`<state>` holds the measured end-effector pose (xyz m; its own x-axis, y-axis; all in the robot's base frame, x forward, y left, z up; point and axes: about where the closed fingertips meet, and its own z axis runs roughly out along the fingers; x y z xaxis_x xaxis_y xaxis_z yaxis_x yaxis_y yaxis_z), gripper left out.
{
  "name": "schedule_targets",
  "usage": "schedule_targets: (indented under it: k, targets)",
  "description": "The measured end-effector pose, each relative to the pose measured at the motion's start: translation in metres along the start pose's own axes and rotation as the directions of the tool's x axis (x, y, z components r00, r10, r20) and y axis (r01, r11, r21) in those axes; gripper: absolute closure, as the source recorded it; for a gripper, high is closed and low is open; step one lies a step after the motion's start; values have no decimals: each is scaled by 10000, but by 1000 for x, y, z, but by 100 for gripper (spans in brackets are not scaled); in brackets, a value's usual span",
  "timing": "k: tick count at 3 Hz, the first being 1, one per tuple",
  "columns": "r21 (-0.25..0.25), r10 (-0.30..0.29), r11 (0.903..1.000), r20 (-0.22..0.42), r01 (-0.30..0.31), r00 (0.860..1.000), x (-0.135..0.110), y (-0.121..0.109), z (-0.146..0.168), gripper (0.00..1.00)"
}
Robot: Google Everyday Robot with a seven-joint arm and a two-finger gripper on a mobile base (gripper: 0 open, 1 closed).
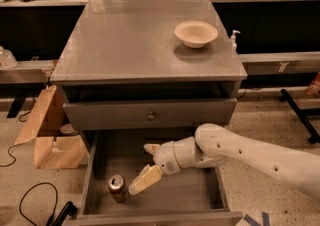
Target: Place orange can into middle drawer
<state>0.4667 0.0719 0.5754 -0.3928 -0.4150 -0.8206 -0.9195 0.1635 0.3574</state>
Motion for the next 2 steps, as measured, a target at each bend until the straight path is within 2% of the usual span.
schedule_targets:
  k: [1, 2]
  targets:
    - [-26, -573, 9983, -1520, 576, 9867, -34, 14, -74, 0]
    - [159, -515, 9981, -3035, 591, 9514, -79, 37, -125, 0]
